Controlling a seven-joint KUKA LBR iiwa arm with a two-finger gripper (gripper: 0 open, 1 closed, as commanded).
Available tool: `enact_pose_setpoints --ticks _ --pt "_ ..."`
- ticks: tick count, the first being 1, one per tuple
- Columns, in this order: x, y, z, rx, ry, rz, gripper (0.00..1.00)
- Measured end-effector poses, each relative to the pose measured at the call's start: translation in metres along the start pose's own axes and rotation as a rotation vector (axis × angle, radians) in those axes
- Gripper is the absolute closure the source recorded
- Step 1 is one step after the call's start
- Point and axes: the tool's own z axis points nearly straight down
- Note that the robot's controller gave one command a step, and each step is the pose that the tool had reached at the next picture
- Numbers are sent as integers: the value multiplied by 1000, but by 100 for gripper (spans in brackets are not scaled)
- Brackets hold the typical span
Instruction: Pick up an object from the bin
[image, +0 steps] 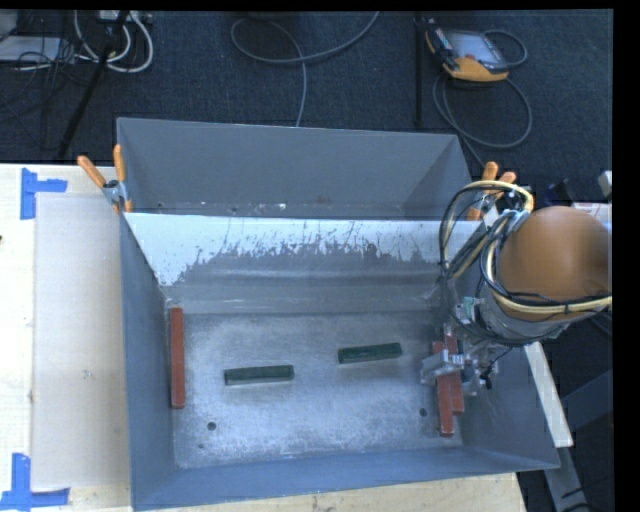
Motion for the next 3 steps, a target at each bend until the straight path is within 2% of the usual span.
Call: enact_pose_setpoints --ticks 2,3 --pt "-2 0 -31 1 2 5 100" --pt "-3 -1 -91 6 2 10 100"
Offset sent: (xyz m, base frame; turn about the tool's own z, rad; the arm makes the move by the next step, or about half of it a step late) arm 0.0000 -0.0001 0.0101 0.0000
